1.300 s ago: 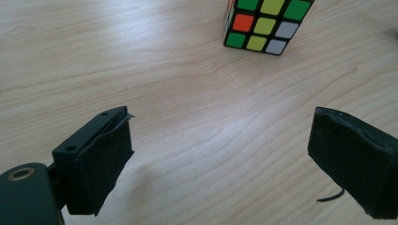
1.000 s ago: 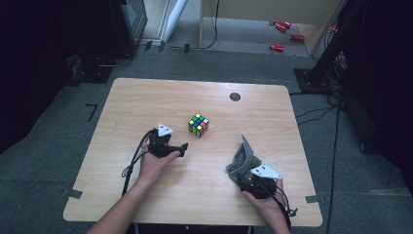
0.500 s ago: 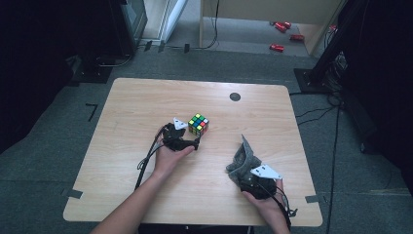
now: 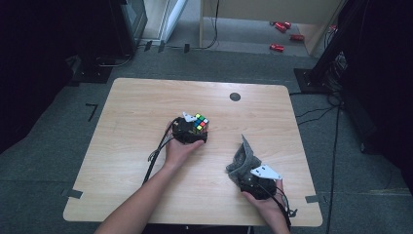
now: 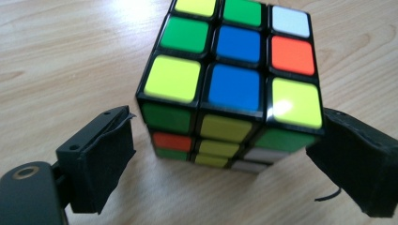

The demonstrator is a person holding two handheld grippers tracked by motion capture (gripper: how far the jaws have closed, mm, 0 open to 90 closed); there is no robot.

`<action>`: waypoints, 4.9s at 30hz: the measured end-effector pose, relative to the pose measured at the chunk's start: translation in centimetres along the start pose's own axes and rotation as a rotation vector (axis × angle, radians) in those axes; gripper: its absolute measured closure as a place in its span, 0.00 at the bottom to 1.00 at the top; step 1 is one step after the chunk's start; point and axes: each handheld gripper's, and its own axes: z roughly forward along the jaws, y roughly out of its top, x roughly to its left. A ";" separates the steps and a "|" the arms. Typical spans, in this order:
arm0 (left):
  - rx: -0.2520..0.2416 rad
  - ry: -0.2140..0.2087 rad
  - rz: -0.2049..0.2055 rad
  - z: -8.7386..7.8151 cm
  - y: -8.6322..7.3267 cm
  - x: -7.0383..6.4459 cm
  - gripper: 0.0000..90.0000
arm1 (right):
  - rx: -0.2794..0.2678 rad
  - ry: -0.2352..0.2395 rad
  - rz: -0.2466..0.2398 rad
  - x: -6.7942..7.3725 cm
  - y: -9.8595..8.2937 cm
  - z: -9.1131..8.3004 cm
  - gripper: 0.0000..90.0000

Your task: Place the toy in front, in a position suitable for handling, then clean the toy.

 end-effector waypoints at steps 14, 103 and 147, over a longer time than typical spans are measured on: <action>-0.002 0.033 0.044 0.4 0.5 -0.2 0.36 | 0.000 0.004 -0.003 -0.1 0.0 0.0 0.39; -0.178 -0.177 0.205 -15.2 -9.4 2.9 0.38 | 0.022 -0.048 -0.011 0.1 3.5 2.7 0.78; -0.073 -0.236 0.374 -13.3 -9.0 -3.8 0.38 | -0.202 0.229 -0.272 11.8 8.2 -2.0 0.75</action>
